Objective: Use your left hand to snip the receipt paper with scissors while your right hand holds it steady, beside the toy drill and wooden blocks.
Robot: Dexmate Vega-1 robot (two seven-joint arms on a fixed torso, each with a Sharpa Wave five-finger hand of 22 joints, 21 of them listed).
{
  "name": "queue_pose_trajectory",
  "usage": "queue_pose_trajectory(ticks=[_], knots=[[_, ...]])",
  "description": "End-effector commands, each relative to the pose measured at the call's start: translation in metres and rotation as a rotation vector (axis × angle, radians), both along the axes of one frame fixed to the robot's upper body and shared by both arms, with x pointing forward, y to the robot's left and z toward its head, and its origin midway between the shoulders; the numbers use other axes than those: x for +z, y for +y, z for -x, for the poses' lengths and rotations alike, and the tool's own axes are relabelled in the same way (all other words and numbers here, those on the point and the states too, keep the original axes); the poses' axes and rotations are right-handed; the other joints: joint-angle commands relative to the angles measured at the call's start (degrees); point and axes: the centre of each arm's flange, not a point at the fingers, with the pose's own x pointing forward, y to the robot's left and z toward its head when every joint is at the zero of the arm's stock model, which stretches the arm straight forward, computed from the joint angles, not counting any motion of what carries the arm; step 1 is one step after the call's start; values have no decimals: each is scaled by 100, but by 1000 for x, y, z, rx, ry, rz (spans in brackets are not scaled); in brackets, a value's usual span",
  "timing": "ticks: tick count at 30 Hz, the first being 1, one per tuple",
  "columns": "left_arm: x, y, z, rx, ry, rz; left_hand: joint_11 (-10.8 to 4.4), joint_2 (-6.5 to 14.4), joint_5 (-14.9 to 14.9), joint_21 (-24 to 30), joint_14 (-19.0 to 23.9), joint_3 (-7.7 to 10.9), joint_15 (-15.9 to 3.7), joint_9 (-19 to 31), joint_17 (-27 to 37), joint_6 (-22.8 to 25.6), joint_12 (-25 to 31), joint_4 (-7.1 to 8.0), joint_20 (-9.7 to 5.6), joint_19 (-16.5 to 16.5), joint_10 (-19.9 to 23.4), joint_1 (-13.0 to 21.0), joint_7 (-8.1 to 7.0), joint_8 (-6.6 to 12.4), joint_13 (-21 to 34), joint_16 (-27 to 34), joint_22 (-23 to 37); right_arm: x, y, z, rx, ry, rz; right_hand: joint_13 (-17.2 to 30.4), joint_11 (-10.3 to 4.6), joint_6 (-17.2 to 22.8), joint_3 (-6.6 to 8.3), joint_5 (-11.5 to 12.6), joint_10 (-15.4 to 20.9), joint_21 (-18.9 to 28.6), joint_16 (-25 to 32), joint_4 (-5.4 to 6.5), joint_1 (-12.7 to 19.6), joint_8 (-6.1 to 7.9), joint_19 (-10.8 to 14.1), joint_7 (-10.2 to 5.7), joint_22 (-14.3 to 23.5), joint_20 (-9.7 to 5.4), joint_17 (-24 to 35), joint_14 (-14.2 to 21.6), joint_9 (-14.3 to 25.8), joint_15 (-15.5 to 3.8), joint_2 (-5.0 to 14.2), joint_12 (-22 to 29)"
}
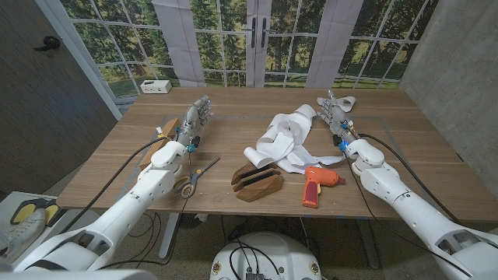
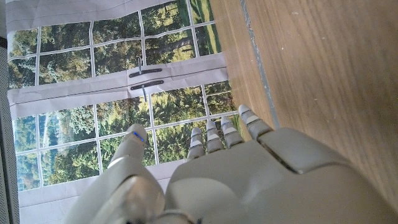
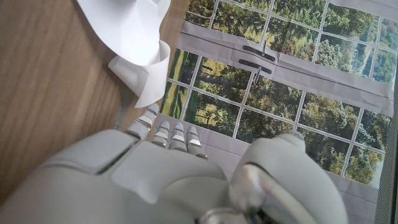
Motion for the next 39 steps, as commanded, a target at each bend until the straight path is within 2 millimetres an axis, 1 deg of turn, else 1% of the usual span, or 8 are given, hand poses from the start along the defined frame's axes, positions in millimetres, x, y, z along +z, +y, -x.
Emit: queue_pose_trajectory(ticks=[1,6,9,12,14,27,28,39], knots=[[-3,3,-5,-7,17,-2,-7,-1,25,27,63,48,17,18,28,-2,40,1,13,24,23,66,-56,33,-1,36,9,-1,2,-5,8,20,-16,29,65,7,-41,33,16,32,44,1,54,23,55,42,17,-12,14,-27,30,0,3,37],[-2,5,-3,-6,15,-9,-14,0,25,26,63,48,32,18,28,-6,45,0,20,21,34,77,-54,31,-11,36,8,-2,3,-5,10,26,-20,29,60,14,-33,33,33,32,48,-3,65,26,56,36,17,-12,11,-17,30,-2,18,42],[-1,6,-1,-9,1,-2,-14,1,26,26,63,48,30,18,28,2,45,0,22,20,34,84,-50,33,-17,35,8,-2,3,-4,5,26,-24,27,108,33,-22,27,167,45,77,-15,90,32,95,86,16,10,0,65,30,76,39,85],[-1,3,3,-65,-15,53,-21,3,27,26,69,50,27,18,28,6,50,-1,17,20,48,92,-42,34,-23,37,8,-1,3,-2,4,25,-20,26,103,42,-20,25,185,48,78,-18,96,36,106,98,16,11,-3,73,30,60,42,89],[1,2,8,-32,-42,1,-8,7,28,29,70,51,24,18,28,20,63,-2,5,25,80,101,-41,39,-29,38,8,0,3,-1,2,21,-11,26,103,42,-19,25,185,48,79,-20,99,35,107,98,16,12,-4,76,29,57,44,88],[2,0,24,66,-78,-118,-24,23,35,19,23,62,37,19,27,81,84,-10,-27,-4,139,163,-7,56,-66,21,7,0,6,7,-7,16,-10,24,100,28,-11,20,221,42,72,-34,125,29,100,100,15,11,-12,74,29,42,55,90],[2,0,25,78,-83,-128,8,22,35,14,22,62,38,19,27,88,101,-11,-30,-17,182,172,-2,57,-71,22,7,0,6,9,-8,13,-7,24,100,29,-11,19,225,40,72,-34,126,29,97,99,15,10,-12,74,29,41,56,91],[6,5,43,206,-138,-224,-10,21,37,13,11,61,60,20,27,139,130,-14,-49,-28,263,208,12,69,-91,23,6,1,16,18,-22,9,-4,23,91,54,-5,14,293,37,65,-49,151,37,93,96,16,13,-19,69,29,10,65,105]])
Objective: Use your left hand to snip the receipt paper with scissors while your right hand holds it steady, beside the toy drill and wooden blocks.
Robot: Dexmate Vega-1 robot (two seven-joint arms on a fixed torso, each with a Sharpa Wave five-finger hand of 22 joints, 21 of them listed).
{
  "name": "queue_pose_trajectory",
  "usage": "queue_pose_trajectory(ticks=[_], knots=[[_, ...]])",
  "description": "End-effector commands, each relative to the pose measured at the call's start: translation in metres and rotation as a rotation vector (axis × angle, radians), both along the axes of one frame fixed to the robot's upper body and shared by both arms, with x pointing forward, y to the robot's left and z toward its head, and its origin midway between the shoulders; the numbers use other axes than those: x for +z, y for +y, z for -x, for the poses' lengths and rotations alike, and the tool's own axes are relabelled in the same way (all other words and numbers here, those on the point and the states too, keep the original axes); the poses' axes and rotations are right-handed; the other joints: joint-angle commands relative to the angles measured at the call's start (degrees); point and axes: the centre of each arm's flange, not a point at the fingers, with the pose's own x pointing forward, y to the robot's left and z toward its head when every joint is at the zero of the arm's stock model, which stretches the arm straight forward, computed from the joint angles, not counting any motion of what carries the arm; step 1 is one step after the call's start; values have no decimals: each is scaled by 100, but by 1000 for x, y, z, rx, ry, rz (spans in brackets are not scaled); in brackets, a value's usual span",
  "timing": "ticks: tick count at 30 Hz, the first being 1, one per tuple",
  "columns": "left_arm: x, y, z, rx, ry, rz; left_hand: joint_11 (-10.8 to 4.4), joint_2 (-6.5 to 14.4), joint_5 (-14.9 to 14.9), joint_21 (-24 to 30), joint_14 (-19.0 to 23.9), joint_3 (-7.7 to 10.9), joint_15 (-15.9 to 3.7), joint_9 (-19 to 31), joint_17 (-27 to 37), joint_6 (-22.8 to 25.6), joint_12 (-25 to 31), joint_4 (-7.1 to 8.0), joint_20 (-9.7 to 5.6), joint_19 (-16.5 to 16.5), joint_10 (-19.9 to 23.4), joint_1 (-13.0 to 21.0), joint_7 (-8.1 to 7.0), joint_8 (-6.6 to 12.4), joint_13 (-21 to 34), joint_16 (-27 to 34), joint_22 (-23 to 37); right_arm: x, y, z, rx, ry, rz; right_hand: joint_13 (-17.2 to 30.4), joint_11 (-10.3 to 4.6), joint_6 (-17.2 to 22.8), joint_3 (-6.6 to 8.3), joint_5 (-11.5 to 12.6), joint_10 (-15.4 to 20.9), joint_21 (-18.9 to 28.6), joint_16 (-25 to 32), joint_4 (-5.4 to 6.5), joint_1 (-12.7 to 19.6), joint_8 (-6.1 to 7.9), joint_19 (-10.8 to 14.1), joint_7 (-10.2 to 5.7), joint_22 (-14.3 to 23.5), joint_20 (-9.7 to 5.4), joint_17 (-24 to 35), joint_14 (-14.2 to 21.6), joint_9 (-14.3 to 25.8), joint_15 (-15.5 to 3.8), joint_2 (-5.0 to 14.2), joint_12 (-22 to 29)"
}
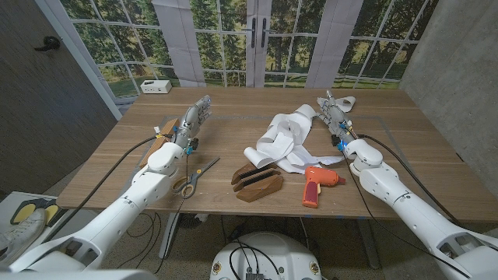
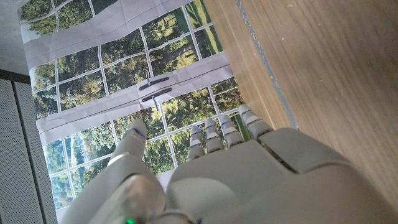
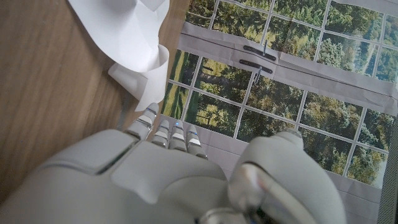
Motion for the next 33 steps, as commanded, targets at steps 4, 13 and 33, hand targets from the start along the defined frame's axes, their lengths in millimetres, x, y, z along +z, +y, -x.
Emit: queue_pose_trajectory(ticks=[4,13,33], knots=[[0,5,21,123,-66,-102,15,-10,39,13,12,46,17,22,29,84,49,0,-22,-11,89,86,-27,30,-1,28,7,1,11,14,-23,-5,2,25,12,-7,-4,13,42,36,23,-51,97,37,33,36,18,13,-6,23,30,-47,6,38],[0,7,35,210,-92,-188,25,-24,41,18,39,39,41,25,31,296,64,-3,-29,-12,130,132,42,94,-20,41,6,5,11,18,-57,-22,36,25,-14,-18,-1,8,72,35,24,-61,113,31,34,25,18,8,-10,35,30,-80,11,40],[-9,-9,70,462,-200,-419,-123,-111,36,62,461,-45,-42,36,48,785,266,19,-3,121,644,240,104,119,-30,151,8,17,-1,21,-53,-35,78,28,-30,-48,10,1,72,36,17,-80,147,19,40,18,18,3,-17,33,31,-92,29,23]])
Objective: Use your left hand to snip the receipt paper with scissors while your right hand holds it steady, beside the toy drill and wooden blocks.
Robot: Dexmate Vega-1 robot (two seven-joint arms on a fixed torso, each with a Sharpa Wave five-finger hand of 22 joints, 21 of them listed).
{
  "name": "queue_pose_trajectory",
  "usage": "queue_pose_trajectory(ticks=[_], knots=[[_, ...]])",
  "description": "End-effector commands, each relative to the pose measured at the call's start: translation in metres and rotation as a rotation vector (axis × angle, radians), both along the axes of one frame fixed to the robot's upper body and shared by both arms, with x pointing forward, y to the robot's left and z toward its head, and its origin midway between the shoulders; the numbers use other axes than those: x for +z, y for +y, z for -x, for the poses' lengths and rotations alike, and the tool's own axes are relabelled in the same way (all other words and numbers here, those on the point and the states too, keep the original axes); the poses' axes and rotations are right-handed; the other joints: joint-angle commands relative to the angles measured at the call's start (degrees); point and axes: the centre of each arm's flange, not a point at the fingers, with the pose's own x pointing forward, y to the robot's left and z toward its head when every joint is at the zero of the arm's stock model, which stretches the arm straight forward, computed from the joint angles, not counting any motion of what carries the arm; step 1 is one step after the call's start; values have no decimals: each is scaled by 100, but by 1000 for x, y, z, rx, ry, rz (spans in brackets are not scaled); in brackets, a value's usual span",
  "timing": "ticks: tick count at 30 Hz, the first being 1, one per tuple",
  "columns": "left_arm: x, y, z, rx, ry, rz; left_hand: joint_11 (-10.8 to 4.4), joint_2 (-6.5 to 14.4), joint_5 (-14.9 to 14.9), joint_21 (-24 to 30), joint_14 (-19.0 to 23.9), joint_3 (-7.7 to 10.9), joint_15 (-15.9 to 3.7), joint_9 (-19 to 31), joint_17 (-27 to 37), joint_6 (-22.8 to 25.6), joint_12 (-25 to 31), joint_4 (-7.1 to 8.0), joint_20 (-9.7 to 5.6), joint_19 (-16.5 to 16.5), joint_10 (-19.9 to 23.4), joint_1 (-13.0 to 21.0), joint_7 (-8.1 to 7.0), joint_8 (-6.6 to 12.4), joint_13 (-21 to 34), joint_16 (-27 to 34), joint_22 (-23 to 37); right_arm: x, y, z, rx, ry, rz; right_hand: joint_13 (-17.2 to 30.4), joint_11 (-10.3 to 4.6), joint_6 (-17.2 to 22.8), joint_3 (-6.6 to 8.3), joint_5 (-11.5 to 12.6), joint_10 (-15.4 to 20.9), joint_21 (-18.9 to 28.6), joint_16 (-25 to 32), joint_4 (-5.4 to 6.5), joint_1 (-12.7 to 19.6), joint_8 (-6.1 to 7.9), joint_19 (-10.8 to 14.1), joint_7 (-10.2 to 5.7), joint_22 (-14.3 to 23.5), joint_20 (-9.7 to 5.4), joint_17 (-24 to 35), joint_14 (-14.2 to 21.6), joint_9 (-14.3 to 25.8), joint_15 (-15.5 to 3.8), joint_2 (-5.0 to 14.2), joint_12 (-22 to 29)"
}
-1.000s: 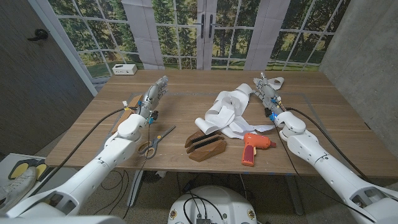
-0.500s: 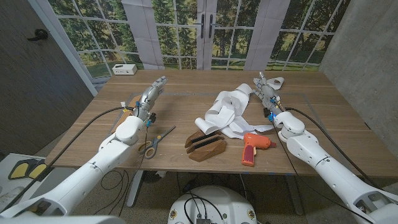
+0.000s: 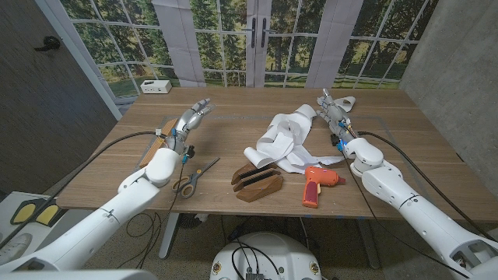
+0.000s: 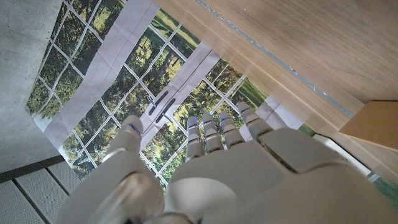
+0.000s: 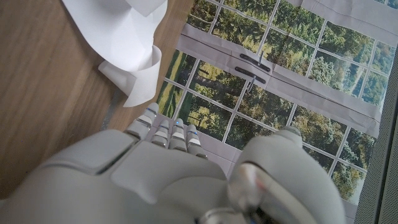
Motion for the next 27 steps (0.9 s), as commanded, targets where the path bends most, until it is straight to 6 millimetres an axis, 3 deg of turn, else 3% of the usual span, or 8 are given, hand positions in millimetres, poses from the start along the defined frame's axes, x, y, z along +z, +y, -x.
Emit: queue_pose_trajectory(ticks=[1,12,13,14,15,27], knots=[[-4,-5,19,121,-66,-83,-47,-46,37,40,91,-42,-1,7,21,102,62,14,7,69,153,67,-40,2,25,37,9,8,-9,0,4,-13,-2,29,4,-49,-22,1,26,36,17,-49,58,19,40,14,19,6,10,-8,32,-8,0,22],[-12,-10,30,176,-86,-133,-64,-67,37,36,147,-63,-13,10,28,167,117,22,4,78,282,77,-69,0,52,34,10,7,-14,4,1,-22,-18,31,-17,-74,-16,-3,21,32,10,-59,78,11,31,5,20,9,8,-19,32,-31,11,13],[-12,-11,32,189,-93,-144,-95,-64,44,30,149,-58,-14,11,31,245,143,12,0,78,345,118,-326,10,69,20,9,6,-13,5,0,-23,-17,31,-16,-76,-15,-3,19,31,10,-60,79,10,30,1,20,6,7,-20,32,-33,12,11],[-12,-12,34,201,-100,-151,-102,-54,50,27,149,-48,-14,10,32,441,142,0,-2,81,342,164,-454,68,81,9,8,6,-13,6,1,-24,-14,31,-17,-76,-15,-3,21,30,8,-61,80,10,27,1,20,9,7,-24,32,-35,13,12],[-11,-13,35,202,-102,-154,-139,-52,52,25,151,-43,-19,9,33,589,130,-7,-4,84,312,198,-469,107,89,3,8,6,-13,7,2,-24,-6,31,-17,-77,-14,-3,21,30,11,-62,82,10,27,1,20,10,7,-16,32,-41,14,11],[1,-25,60,275,-100,-236,-98,-94,51,16,199,-68,6,9,37,243,138,-5,31,73,334,276,-212,-89,130,2,9,12,-27,22,-27,-30,-1,33,-42,-104,-5,-10,28,26,19,-79,111,4,15,-10,20,11,5,15,32,-51,29,2]])
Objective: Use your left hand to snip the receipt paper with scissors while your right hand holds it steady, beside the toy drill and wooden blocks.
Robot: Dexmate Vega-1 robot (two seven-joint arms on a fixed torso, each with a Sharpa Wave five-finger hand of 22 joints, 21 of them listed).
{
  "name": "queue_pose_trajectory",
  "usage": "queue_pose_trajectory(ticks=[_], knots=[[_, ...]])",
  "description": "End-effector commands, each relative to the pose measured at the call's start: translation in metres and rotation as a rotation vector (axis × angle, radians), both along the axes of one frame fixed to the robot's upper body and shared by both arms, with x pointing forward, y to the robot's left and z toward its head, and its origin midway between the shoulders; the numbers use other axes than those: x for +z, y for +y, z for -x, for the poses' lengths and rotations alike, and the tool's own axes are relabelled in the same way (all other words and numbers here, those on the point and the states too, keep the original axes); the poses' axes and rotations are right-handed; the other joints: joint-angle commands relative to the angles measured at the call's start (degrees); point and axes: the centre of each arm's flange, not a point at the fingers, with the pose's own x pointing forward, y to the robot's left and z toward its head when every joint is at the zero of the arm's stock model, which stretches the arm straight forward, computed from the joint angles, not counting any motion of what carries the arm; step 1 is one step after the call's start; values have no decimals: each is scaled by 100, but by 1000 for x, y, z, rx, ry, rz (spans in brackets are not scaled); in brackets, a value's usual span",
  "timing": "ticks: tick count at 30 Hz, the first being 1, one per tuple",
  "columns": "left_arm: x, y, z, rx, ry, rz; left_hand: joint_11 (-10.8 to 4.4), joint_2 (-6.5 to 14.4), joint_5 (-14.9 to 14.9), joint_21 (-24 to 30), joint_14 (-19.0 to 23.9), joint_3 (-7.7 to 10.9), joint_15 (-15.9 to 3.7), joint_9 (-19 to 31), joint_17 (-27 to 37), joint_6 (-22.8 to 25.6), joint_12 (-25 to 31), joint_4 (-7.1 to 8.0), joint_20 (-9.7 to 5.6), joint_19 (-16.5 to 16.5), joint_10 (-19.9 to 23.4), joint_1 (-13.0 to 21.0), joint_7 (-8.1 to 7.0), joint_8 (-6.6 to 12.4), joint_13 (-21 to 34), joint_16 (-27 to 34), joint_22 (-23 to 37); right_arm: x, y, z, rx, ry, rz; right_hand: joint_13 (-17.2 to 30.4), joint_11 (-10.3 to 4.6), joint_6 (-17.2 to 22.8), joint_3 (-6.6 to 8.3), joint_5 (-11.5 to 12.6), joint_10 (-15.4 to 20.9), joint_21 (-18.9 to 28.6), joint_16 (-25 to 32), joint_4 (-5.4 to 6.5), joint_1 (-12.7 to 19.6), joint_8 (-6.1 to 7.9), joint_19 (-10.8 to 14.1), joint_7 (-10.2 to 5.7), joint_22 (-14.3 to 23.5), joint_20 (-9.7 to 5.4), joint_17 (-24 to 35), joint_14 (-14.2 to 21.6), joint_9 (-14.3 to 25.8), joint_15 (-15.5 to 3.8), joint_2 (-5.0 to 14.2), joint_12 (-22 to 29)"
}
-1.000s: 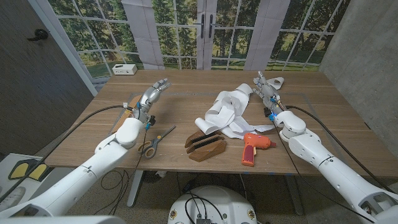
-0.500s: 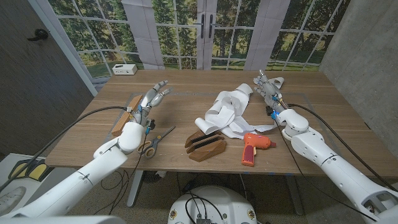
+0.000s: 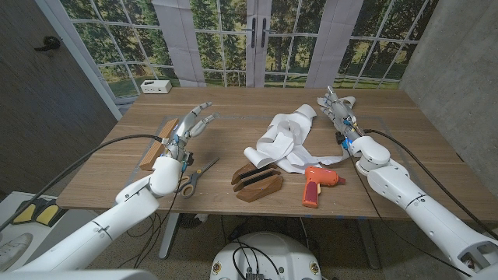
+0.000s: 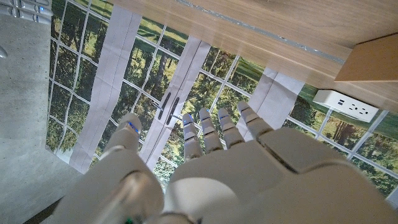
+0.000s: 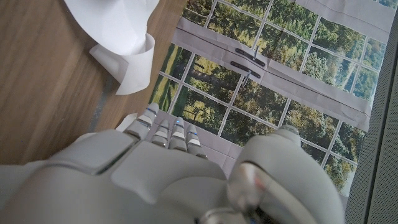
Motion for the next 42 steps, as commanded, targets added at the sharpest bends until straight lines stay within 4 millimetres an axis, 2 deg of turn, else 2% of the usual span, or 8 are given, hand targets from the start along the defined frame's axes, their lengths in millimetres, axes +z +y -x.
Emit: queue_pose_trajectory(ticks=[1,3,9,13,22,27,34,42], knots=[[10,-15,26,107,-21,-87,24,-5,52,30,155,-32,-23,12,11,-90,73,6,3,61,173,85,59,-50,44,19,10,4,-15,12,-21,-7,-4,34,-10,-21,-4,-10,-5,25,18,-32,81,4,12,10,20,14,4,-28,32,-15,-2,1],[10,-17,30,122,-42,-79,271,-31,48,62,379,-55,-38,16,5,-32,194,13,-28,185,547,125,60,-34,40,64,10,4,-18,12,-22,-10,-11,34,-11,-28,-3,-11,-2,25,19,-34,85,2,9,2,20,17,4,-26,32,-18,1,0],[5,-20,43,166,-61,-102,116,-47,52,86,660,-66,-102,19,2,95,229,10,-23,325,747,195,121,-3,21,112,10,-1,-27,11,-25,-3,-35,34,-23,-30,0,-13,-9,25,14,-38,92,3,10,-1,20,15,4,-36,32,-29,5,-5],[2,-18,50,180,-77,-102,-144,-116,56,122,960,-100,-158,23,21,330,172,2,166,510,676,255,133,62,39,169,19,0,-30,11,-26,-6,-30,35,-27,-30,1,-15,-7,27,13,-41,96,4,14,-1,21,17,4,-38,32,-28,8,-6],[-4,-13,58,223,-80,-115,-102,-154,70,55,775,-109,-144,25,30,185,106,-14,144,409,541,346,131,-17,71,58,22,0,-31,6,-19,1,-30,35,-31,-30,6,-17,-9,28,8,-46,105,6,14,-4,21,21,4,-50,32,-37,15,-10],[-10,-10,65,262,-85,-126,-130,-183,100,5,617,-74,-106,22,40,-454,80,-63,159,275,513,610,107,-181,127,-5,17,0,-34,5,-17,2,-27,36,-35,-35,10,-19,-14,27,5,-52,115,5,12,-4,21,24,4,-57,32,-39,22,-14],[-16,-5,75,320,-71,-162,-175,-184,103,87,761,-28,-186,23,49,-434,45,-92,120,502,436,883,195,-92,165,53,19,-1,-39,4,-18,5,-41,37,-29,-35,13,-22,-14,28,5,-57,123,7,13,-3,21,24,3,-57,32,-44,27,-16],[-23,-3,82,359,-59,-189,-242,-226,94,24,715,-38,-199,33,67,-289,57,-82,206,366,456,1042,173,-8,204,41,22,-5,-43,0,-12,14,-55,37,-34,-36,16,-25,-11,29,3,-64,134,8,14,-3,21,23,3,-61,32,-31,32,-17]])
